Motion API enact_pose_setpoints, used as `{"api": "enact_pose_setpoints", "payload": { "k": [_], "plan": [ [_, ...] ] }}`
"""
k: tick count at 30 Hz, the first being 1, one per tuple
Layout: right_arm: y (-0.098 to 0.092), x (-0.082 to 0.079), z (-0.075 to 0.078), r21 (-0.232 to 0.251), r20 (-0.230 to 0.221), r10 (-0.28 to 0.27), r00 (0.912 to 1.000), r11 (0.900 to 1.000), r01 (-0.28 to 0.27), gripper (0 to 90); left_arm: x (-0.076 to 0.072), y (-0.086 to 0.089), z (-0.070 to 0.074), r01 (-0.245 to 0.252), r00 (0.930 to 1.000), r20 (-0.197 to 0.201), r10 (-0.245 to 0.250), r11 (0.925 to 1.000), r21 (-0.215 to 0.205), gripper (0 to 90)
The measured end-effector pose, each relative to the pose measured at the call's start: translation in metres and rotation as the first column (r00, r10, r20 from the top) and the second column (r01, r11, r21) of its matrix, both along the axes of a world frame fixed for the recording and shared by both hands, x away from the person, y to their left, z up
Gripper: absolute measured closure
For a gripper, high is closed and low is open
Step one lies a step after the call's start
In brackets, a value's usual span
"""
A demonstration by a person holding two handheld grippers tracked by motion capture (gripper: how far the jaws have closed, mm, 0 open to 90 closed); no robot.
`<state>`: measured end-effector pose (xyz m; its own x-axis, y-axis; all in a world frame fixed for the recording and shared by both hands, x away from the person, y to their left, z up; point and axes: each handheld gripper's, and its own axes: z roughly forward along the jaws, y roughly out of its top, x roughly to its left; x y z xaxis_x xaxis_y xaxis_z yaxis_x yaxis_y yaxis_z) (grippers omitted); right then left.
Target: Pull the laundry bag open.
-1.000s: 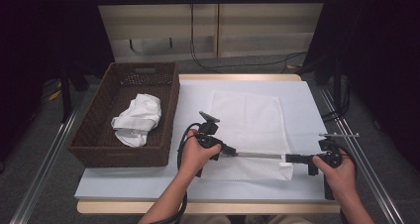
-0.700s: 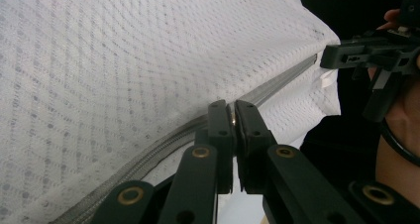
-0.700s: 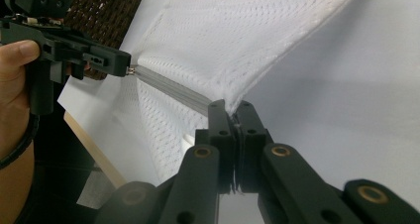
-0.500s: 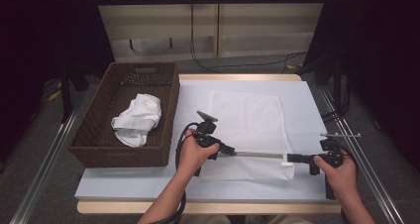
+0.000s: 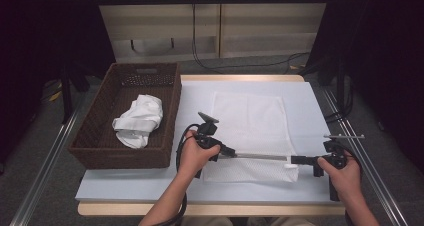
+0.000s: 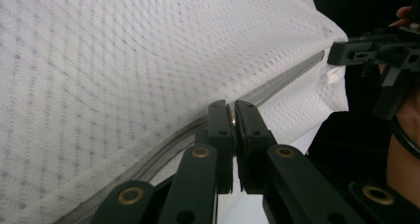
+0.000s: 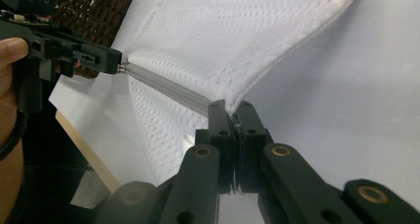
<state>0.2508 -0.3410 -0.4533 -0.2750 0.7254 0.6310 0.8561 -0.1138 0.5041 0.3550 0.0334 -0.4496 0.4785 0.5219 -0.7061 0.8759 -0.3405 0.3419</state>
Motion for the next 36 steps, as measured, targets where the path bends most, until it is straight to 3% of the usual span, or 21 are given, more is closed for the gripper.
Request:
{"api": "enact_pose_setpoints", "payload": {
  "k": [4,9,12,16,29,36],
  "plan": [
    [-0.0007,-0.0005,0.0005,-0.001,-0.002,-0.003,1.0000,1.000,0.003,88.4,-0.0008,-0.0012,0.0001,-0.005,1.0000,-0.007,0.005,1.0000,-0.004,86.7],
    [-0.0003,0.0003,-0.0012,-0.013,-0.005,-0.002,1.0000,1.000,0.002,88.3,-0.0004,-0.0002,-0.0006,-0.004,1.0000,0.005,0.004,0.9997,0.024,86.7],
    [-0.0022,0.0003,-0.0016,-0.006,-0.005,-0.008,1.0000,1.000,0.008,88.4,-0.0003,0.0008,-0.0007,0.001,1.0000,-0.004,-0.001,1.0000,0.005,86.7],
    [-0.0022,0.0004,-0.0020,-0.009,-0.006,-0.005,1.0000,1.000,0.005,88.4,-0.0008,-0.0001,-0.0011,-0.009,1.0000,-0.002,0.009,0.9998,0.020,86.7],
    [-0.0019,0.0005,-0.0030,-0.015,-0.009,-0.002,1.0000,1.000,0.001,88.4,-0.0016,-0.0011,-0.0020,-0.012,0.9997,-0.021,0.013,0.9998,0.013,86.8],
    [-0.0023,0.0004,-0.0033,-0.013,-0.004,-0.001,1.0000,1.000,0.001,88.4,-0.0013,-0.0004,-0.0011,-0.008,0.9999,-0.011,0.008,0.9999,0.011,86.7]
  ]
}}
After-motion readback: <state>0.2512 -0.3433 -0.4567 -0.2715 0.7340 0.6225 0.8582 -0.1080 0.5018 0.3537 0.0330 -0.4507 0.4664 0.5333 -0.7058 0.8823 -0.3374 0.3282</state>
